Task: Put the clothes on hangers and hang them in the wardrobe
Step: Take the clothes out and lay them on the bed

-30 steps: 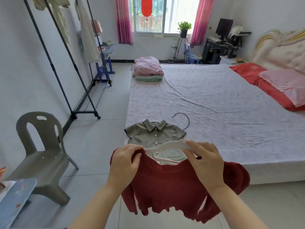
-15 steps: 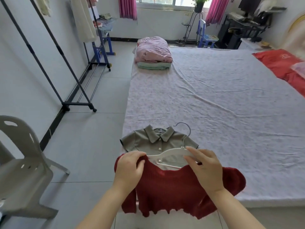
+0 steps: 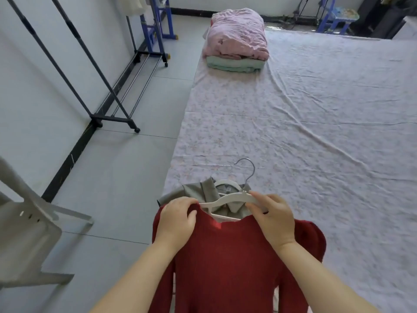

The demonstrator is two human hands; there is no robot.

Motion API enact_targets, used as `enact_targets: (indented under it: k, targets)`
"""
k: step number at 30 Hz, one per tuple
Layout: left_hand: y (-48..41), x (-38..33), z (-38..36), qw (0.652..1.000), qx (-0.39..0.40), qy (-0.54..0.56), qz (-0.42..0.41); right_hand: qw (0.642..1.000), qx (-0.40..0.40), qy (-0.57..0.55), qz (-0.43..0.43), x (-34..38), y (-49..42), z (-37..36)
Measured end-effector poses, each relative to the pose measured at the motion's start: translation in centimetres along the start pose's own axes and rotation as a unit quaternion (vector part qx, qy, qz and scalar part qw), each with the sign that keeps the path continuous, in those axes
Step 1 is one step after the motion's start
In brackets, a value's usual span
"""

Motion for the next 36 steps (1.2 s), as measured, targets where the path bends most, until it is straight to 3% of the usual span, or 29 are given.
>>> enact_targets:
  k: [7, 14, 26, 32, 36]
  targets:
    - [-2.3, 2.3, -4.7, 0.997, 0.043, -0.044, 0.039, 0.97, 0.195, 0.135, -0.055, -4.7, -3.0, -8.4]
    - [-1.3, 2.4, -5.8, 0.99, 0.093, -0.088, 0.052, 0.943, 0.283, 0.167, -0.042, -6.3, 1.6, -7.0]
    - [-2.6, -4.7, -2.1, 0.972, 0.14, -0.147, -0.12, 0.951, 0.23, 0.198, -0.055, -1.3, 2.0, 1.9]
    - [-1.7, -8.1, -0.3, 0.927, 0.203, -0.176, -0.26, 0.953, 0.158, 0.209, -0.153, 0.6, 6.7, 7.5]
    - [0.7, -10.9, 0.1, 0.878, 0.248, -0.152, -0.38, 0.937, 0.067, 0.24, -0.244, 2.2, 12.4, 11.8]
Point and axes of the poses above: each hand's wrist, its own y-axis away from the middle knuckle, its own z-axis out of the back of the hand, x = y × z, the point moved 1 cm from there along -y, towards the middle knuckle, and after that the axes turned 12 degrees about -x, right-handed, at the moved point
